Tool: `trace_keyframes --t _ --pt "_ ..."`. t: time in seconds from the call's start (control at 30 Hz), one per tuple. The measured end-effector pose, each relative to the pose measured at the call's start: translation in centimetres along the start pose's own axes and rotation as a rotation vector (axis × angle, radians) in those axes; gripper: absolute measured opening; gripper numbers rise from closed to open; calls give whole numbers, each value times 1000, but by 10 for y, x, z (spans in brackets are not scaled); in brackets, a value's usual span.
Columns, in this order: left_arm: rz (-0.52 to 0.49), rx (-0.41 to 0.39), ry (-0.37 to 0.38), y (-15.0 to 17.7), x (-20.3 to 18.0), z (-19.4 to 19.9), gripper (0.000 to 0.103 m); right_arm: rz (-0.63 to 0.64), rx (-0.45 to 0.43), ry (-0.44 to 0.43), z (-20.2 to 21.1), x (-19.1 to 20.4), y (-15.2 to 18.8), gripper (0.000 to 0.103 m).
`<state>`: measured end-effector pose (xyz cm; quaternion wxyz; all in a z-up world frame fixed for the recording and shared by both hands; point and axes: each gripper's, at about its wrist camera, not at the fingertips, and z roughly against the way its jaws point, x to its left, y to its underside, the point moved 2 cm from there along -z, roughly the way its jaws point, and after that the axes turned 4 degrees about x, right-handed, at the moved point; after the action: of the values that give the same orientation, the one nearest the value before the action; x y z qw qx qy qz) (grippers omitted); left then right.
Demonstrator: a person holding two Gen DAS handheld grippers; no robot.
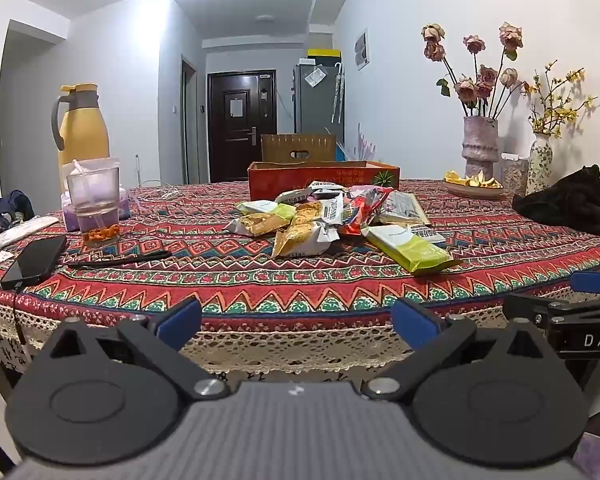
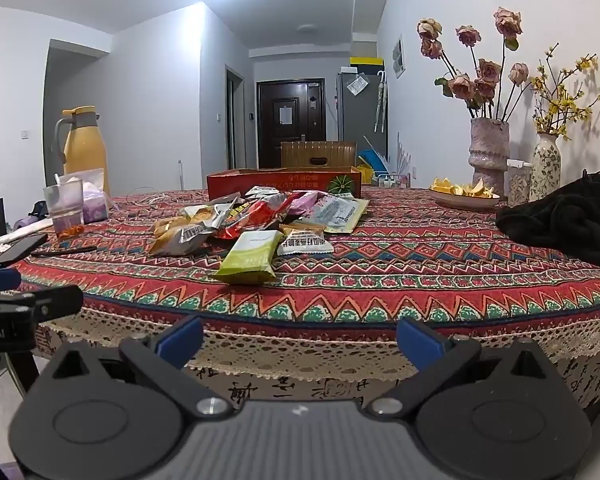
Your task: Organize snacks
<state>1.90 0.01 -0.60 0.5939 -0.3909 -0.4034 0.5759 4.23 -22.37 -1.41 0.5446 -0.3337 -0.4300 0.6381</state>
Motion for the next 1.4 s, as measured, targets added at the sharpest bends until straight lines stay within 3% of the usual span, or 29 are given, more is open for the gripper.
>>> trace_keyframes --t 1.4 --pt "-3 -2 -1 0 0 0 103 -3 -1 1 0 -1 -1 103"
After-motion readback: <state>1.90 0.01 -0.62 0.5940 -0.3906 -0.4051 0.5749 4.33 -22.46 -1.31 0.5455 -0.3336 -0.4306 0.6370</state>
